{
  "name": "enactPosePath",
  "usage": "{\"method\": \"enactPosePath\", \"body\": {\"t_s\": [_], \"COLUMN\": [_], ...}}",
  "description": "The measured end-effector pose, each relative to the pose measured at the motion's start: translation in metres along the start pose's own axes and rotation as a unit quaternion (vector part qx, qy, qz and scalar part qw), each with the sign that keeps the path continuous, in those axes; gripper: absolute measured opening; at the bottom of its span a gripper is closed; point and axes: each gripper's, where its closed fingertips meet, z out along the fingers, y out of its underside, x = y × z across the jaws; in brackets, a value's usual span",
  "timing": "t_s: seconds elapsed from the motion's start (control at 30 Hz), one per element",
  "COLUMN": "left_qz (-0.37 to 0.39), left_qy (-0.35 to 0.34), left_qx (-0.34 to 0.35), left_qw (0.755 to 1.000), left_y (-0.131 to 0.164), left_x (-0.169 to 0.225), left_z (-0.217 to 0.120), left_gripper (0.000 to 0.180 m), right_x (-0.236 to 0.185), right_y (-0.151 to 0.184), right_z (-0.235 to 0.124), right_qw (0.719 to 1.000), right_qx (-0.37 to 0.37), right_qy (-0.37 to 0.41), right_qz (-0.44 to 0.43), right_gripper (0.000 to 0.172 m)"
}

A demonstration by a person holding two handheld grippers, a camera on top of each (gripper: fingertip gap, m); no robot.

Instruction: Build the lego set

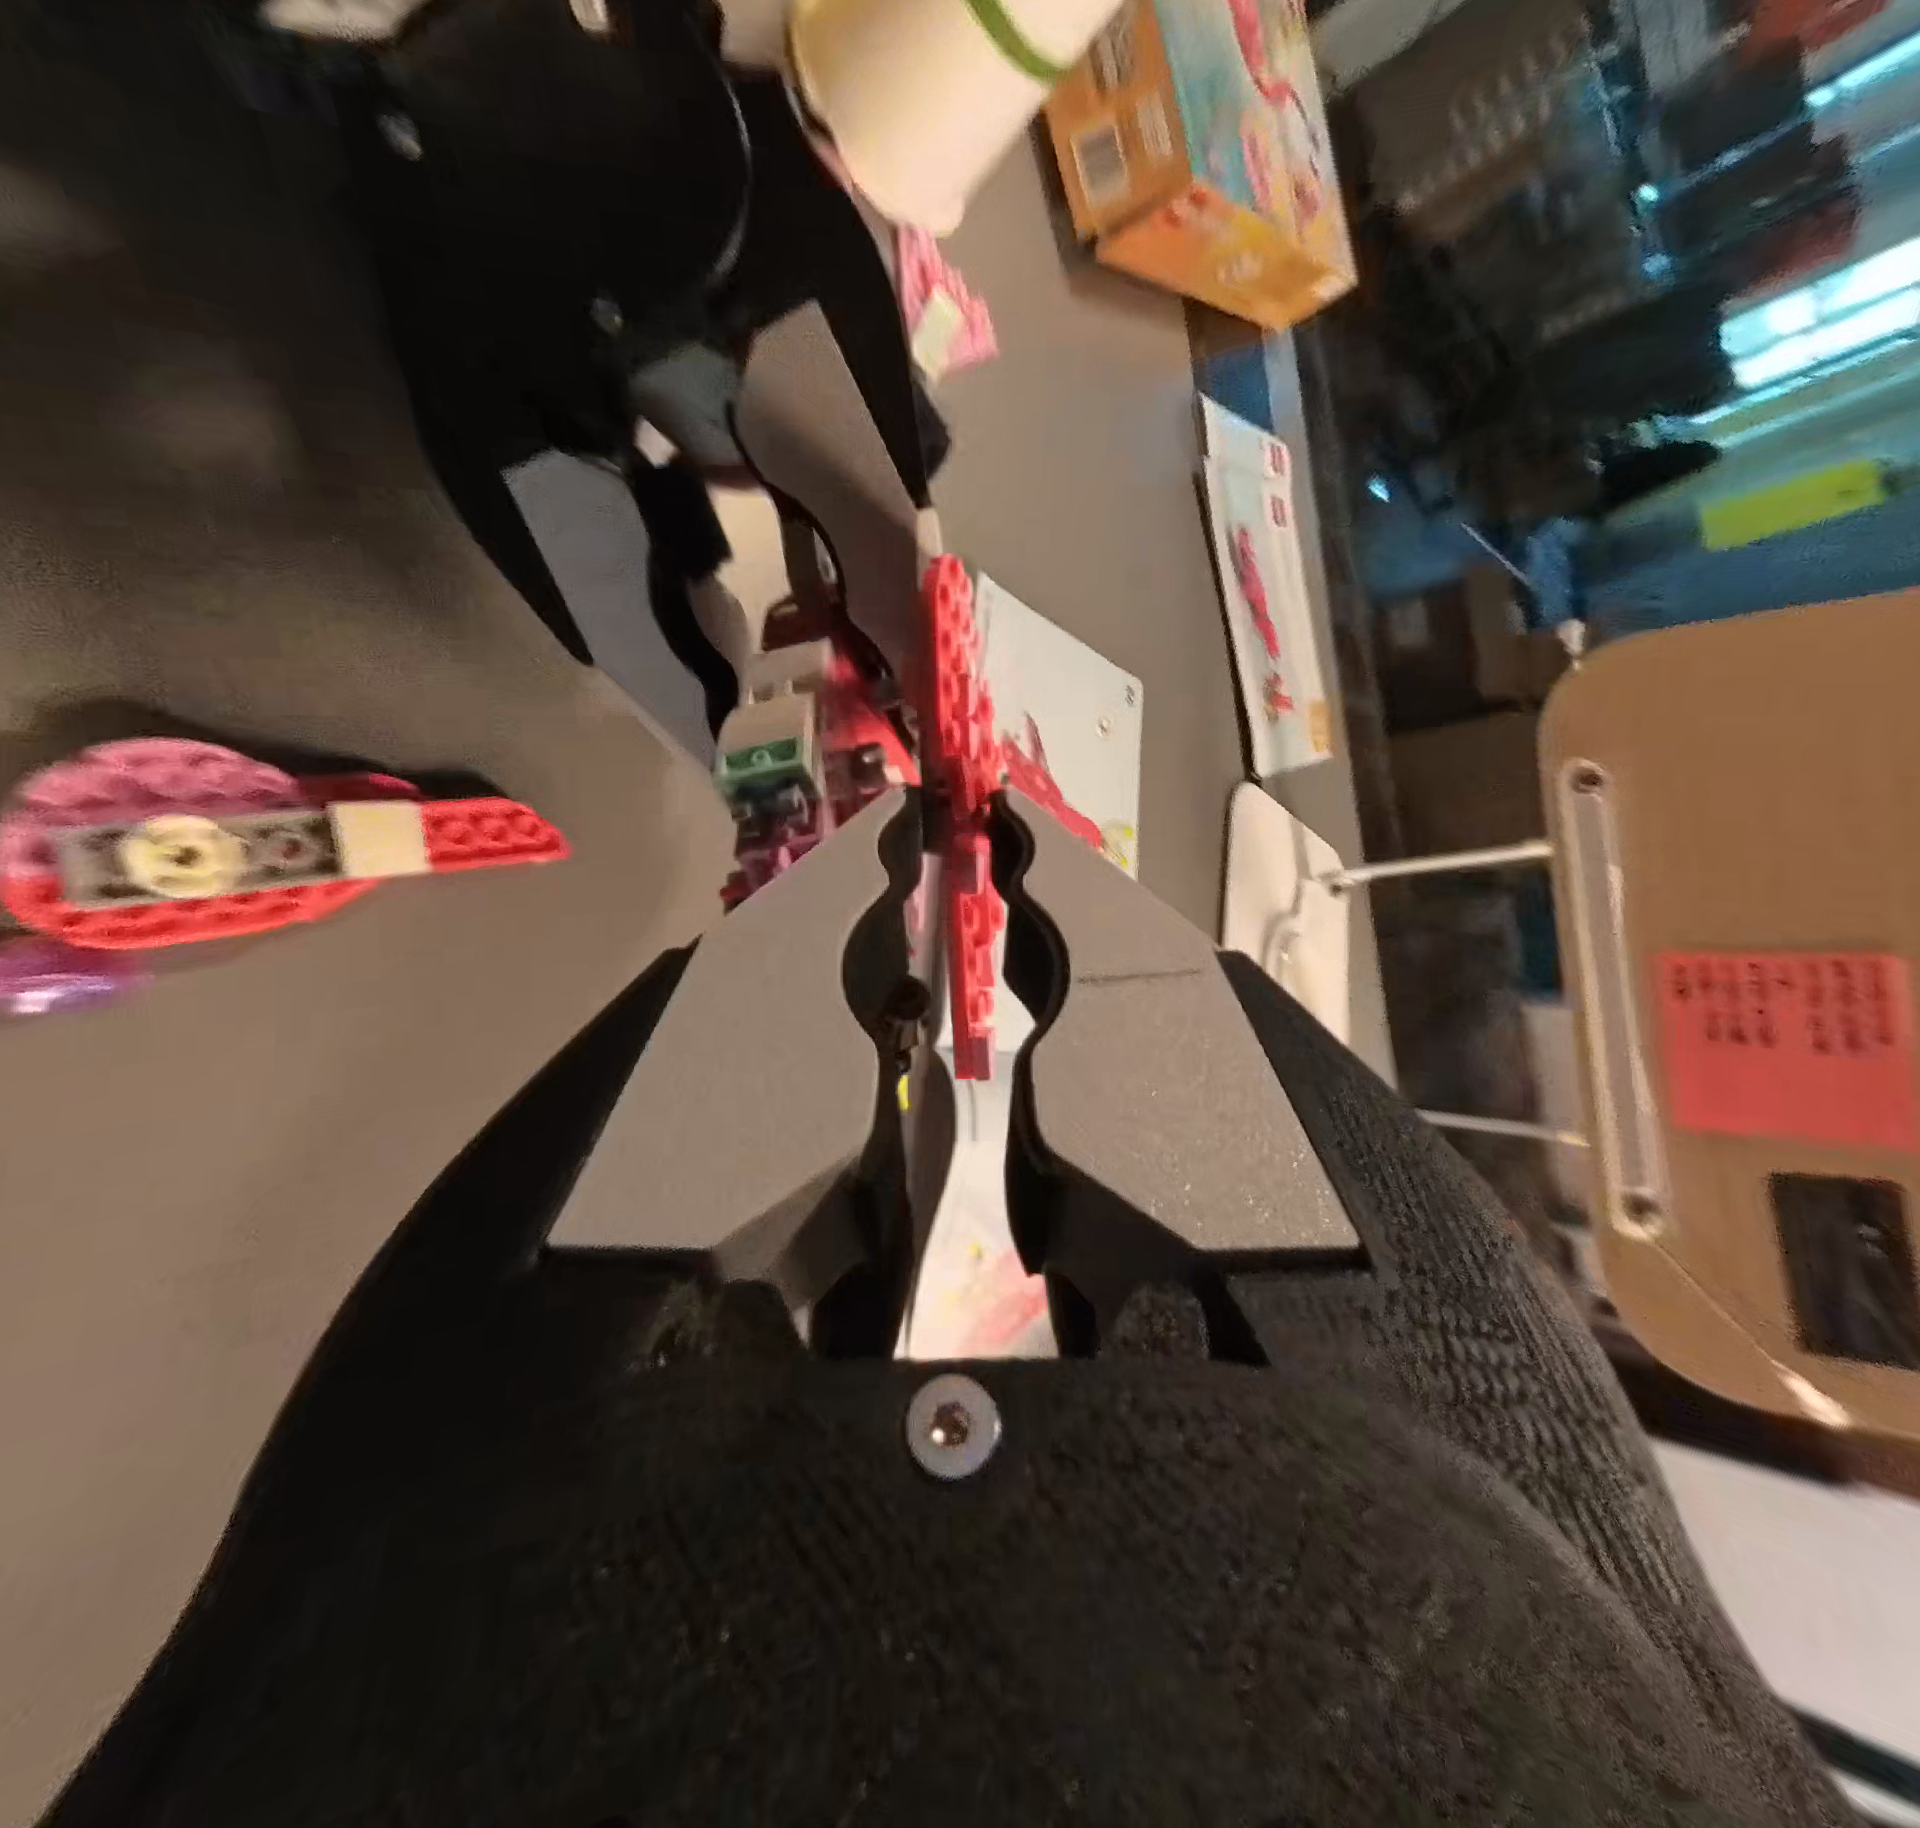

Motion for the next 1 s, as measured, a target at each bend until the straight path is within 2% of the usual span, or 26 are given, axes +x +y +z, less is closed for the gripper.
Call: {"method": "enactPosePath", "body": {"t_s": [0.07, 0.17, 0.27, 0.33, 0.4, 0.47, 0.53, 0.63, 0.7, 0.77, 0.83, 0.9, 1.0], "left_qz": [-0.002, 0.026, 0.079, 0.108, 0.146, 0.169, 0.195, 0.218, 0.228, 0.232, 0.232, 0.226, 0.204], "left_qy": [-0.007, -0.067, -0.131, -0.156, -0.192, -0.203, -0.210, -0.195, -0.189, -0.178, -0.158, -0.144, -0.134], "left_qx": [0.024, -0.038, -0.125, -0.191, -0.227, -0.240, -0.229, -0.229, -0.248, -0.274, -0.303, -0.317, -0.321], "left_qw": [1.000, 0.997, 0.980, 0.963, 0.944, 0.934, 0.930, 0.928, 0.922, 0.916, 0.911, 0.910, 0.915], "left_y": [-0.014, -0.016, -0.019, -0.018, -0.025, -0.035, -0.044, -0.040, -0.023, 0.001, 0.026, 0.043, 0.055], "left_x": [-0.012, -0.053, -0.096, -0.121, -0.145, -0.156, -0.159, -0.154, -0.153, -0.153, -0.151, -0.148, -0.146], "left_z": [-0.005, -0.011, -0.011, -0.009, -0.009, -0.006, -0.004, -0.003, -0.005, -0.007, -0.008, -0.010, -0.010], "left_gripper": [0.039, 0.039, 0.040, 0.040, 0.039, 0.039, 0.039, 0.039, 0.040, 0.040, 0.040, 0.040, 0.040], "right_x": [0.009, 0.046, 0.090, 0.107, 0.118, 0.122, 0.119, 0.122, 0.125, 0.109, 0.063, 0.006, -0.041], "right_y": [-0.015, -0.026, -0.031, -0.036, -0.045, -0.054, -0.058, -0.049, -0.036, -0.006, 0.040, 0.088, 0.133], "right_z": [-0.018, -0.046, -0.074, -0.088, -0.097, -0.095, -0.087, -0.089, -0.102, -0.109, -0.092, -0.070, -0.056], "right_qw": [0.999, 0.997, 0.978, 0.955, 0.931, 0.915, 0.913, 0.901, 0.891, 0.890, 0.907, 0.910, 0.902], "right_qx": [0.025, -0.001, -0.101, -0.168, -0.209, -0.228, -0.237, -0.264, -0.278, -0.304, -0.319, -0.335, -0.359], "right_qy": [-0.007, 0.064, 0.175, 0.236, 0.297, 0.333, 0.332, 0.341, 0.357, 0.339, 0.267, 0.210, 0.220], "right_qz": [0.020, 0.041, 0.053, 0.067, 0.043, 0.008, -0.012, -0.040, -0.029, 0.002, 0.063, 0.123, 0.093], "right_gripper": [0.009, 0.010, 0.010, 0.010, 0.010, 0.010, 0.010, 0.010, 0.009, 0.010, 0.010, 0.010, 0.010]}}
